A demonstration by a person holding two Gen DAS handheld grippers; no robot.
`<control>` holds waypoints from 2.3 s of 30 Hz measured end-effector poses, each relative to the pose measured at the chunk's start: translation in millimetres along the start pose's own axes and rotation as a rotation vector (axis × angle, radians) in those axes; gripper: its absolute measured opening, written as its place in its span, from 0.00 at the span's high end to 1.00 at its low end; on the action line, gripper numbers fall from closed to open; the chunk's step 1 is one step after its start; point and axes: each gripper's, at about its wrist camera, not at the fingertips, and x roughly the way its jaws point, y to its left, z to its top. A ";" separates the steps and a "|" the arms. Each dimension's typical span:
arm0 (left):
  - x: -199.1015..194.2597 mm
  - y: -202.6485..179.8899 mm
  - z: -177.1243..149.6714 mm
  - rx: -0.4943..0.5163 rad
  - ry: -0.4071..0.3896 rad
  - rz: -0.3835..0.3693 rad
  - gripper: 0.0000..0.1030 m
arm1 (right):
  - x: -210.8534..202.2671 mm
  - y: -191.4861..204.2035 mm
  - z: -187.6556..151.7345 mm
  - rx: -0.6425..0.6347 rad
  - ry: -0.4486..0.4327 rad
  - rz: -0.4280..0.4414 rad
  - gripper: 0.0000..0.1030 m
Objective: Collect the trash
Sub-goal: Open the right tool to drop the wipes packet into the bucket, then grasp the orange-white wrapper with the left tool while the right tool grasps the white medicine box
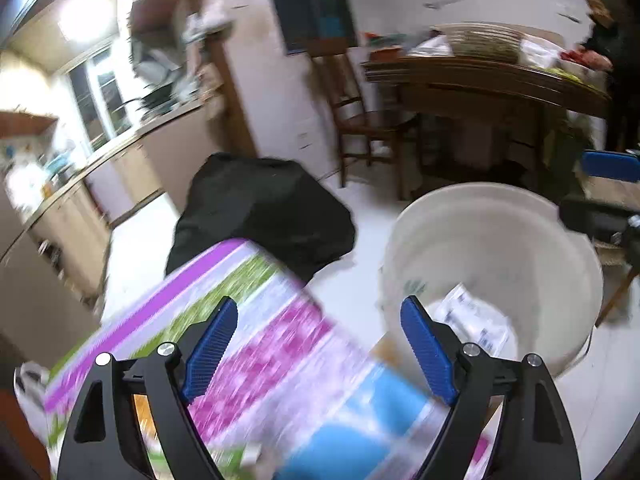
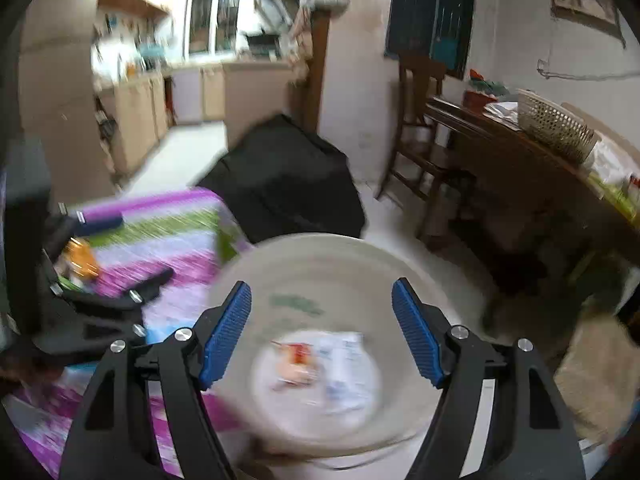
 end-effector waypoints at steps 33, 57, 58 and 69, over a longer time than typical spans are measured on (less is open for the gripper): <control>-192.4 332.7 -332.3 -0.589 0.213 0.391 0.19 | 19.3 399.0 -75.4 -0.576 0.336 0.791 0.35; -118.4 297.9 -266.4 -0.104 0.085 0.058 0.09 | -30.9 310.2 -136.5 -0.494 0.329 0.582 0.74; -111.1 298.6 -265.1 -0.104 0.096 0.047 0.09 | -28.5 310.6 -138.9 -0.489 0.329 0.579 0.70; -83.1 303.3 -269.0 -0.181 0.115 0.032 0.46 | -16.5 313.2 -127.9 -0.474 0.326 0.555 0.26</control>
